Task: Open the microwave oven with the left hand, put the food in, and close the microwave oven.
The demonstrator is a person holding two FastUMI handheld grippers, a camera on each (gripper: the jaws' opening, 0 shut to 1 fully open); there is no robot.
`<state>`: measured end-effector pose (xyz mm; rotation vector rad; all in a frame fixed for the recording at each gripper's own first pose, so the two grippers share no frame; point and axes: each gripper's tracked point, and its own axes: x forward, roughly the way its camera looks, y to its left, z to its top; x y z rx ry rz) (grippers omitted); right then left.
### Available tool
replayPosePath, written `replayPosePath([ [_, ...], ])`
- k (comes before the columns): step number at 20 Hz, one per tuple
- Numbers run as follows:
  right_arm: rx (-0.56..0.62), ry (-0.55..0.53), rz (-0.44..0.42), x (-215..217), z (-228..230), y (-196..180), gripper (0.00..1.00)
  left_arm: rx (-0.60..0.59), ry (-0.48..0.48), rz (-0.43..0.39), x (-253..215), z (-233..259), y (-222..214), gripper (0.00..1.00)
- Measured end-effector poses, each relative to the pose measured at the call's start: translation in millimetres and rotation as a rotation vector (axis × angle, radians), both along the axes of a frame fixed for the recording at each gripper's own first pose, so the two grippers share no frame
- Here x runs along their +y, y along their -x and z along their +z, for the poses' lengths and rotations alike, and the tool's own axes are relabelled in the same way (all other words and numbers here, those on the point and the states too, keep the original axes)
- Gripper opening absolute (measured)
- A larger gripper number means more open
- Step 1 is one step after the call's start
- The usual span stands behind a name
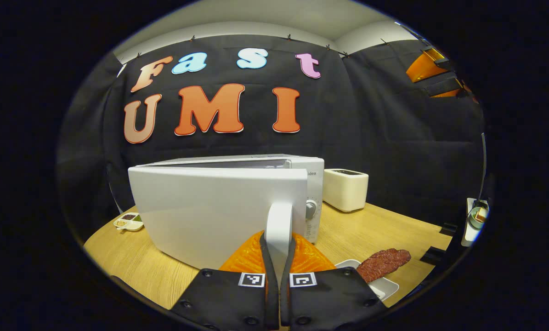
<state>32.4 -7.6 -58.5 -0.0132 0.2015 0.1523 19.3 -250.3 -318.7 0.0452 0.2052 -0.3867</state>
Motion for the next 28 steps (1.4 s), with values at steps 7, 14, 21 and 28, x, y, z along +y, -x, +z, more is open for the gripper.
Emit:
replayPosePath([
  [7, -0.037, 0.025, -0.003, 64.6, 6.9, 41.7, 0.93, 0.023, 0.027, -0.085, 55.7, 5.7, 49.3, 0.06],
  [14, -0.054, -0.006, 0.041, 146.6, 9.3, 73.1, 0.93, 0.104, 0.007, -0.058, 179.5, 4.0, 107.9, 0.60],
  [21, -0.036, -0.031, 0.092, 179.3, -3.3, 78.9, 0.93, 0.140, -0.054, 0.166, 289.5, 4.6, 143.1, 0.77],
  [28, -0.024, -0.055, 0.057, 150.0, -20.0, 72.6, 0.93, 0.077, -0.038, 0.296, 328.2, 63.5, 158.4, 1.00],
])
